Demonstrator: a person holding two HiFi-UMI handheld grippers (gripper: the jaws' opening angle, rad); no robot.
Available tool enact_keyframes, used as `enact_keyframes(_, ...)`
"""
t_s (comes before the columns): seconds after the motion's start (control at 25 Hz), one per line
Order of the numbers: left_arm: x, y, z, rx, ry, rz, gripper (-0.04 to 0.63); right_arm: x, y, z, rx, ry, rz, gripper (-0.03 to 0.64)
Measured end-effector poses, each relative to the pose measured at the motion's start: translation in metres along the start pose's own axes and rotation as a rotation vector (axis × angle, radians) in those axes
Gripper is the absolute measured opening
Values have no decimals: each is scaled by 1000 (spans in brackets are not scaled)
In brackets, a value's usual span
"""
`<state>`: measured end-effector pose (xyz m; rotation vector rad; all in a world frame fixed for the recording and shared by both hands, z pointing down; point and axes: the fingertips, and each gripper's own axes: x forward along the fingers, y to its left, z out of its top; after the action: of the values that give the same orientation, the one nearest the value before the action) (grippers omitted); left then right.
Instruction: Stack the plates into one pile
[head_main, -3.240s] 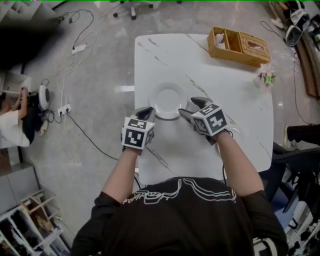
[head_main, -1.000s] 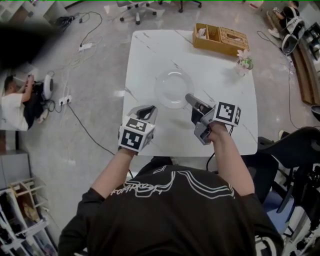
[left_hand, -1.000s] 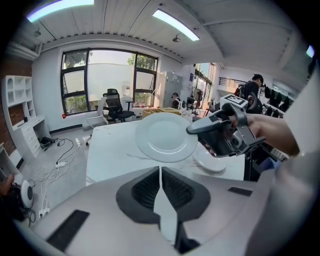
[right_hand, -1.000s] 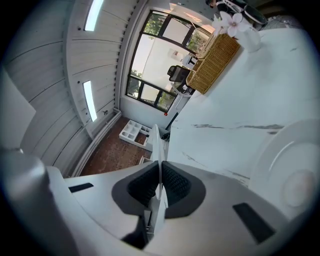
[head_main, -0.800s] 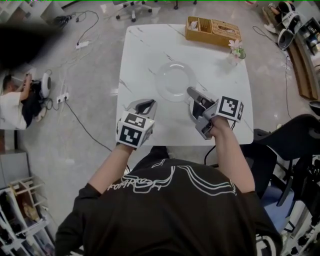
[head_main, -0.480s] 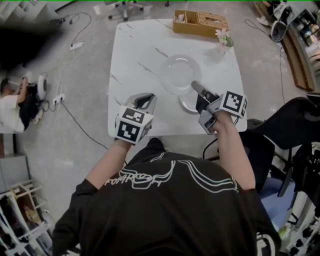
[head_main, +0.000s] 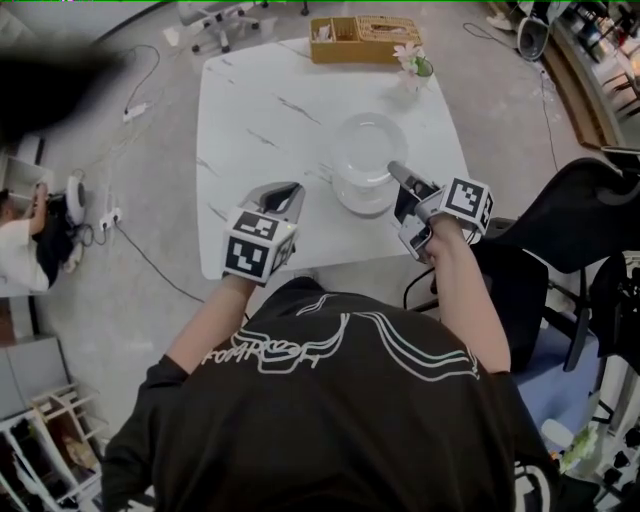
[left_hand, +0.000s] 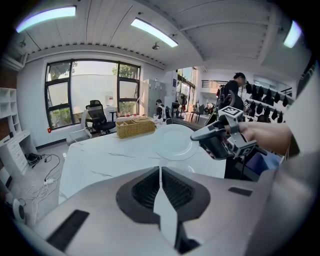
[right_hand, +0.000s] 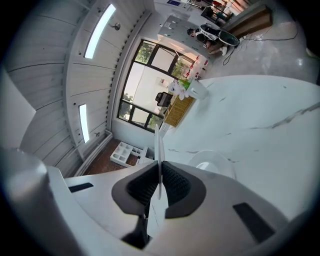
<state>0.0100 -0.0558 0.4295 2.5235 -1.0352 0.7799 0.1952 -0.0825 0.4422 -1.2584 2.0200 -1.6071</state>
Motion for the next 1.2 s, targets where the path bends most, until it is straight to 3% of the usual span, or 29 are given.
enact_keyframes(0.4,32,1,-4,22,43,-25,34,4,-52,-10,83,6,-31,41)
enact_keyframes(0.84,35,3,-11,13,73,-35,34,5,-73,-34,172,43,-77,41)
enact_keyframes(1.2,38,3,-30,16,108,-57,34,7,-82,-46,91,77,-136,47)
